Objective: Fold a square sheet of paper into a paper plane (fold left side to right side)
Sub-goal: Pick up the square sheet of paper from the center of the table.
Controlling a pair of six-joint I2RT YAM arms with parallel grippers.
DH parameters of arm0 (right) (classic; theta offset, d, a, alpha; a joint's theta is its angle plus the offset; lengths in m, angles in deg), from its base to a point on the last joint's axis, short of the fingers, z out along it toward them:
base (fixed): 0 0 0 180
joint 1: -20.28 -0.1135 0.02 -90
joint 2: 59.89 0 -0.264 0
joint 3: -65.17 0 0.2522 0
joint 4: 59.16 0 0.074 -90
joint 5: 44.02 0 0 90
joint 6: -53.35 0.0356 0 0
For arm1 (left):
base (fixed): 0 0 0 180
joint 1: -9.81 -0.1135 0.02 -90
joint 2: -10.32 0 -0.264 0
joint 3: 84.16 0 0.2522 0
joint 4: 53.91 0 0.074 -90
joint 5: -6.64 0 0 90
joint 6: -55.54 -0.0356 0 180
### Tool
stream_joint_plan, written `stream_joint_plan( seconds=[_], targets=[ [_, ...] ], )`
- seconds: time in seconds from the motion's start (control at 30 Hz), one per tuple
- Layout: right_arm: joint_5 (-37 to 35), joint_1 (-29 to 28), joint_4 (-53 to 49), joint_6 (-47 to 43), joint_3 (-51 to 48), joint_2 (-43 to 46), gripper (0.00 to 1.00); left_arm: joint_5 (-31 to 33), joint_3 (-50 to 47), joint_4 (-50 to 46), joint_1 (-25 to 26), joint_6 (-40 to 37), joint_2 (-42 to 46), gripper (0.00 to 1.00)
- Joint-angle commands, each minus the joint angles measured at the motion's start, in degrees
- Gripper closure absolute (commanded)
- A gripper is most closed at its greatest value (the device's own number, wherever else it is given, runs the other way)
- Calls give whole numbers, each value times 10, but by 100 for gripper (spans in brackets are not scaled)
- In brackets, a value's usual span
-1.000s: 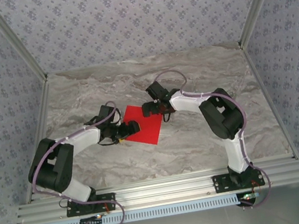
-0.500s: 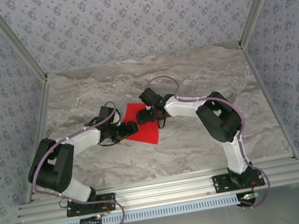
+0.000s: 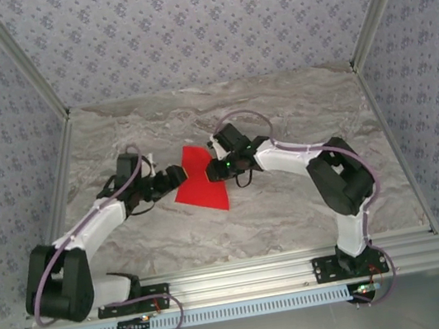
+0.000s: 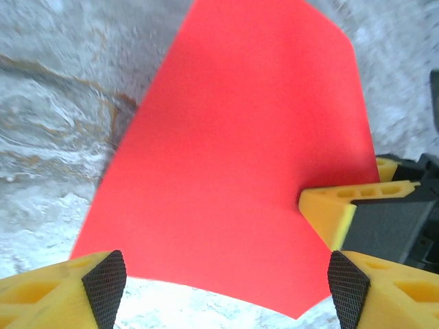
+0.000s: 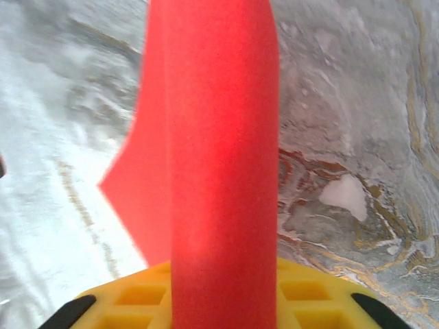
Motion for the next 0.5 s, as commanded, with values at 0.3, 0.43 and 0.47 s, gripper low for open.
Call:
stream_joint_plan(
  seconds=[0.3, 0.43, 0.47],
  targets=[
    [291, 102, 62, -25, -99, 221, 74, -172, -26, 103, -51, -11, 178, 7],
    [357, 116, 15, -45, -88, 279, 74, -215, -21, 158, -47, -10, 209, 2],
    [370, 116, 5, -47, -84, 292, 74, -223, -17, 170, -43, -12, 213, 2]
  ],
)
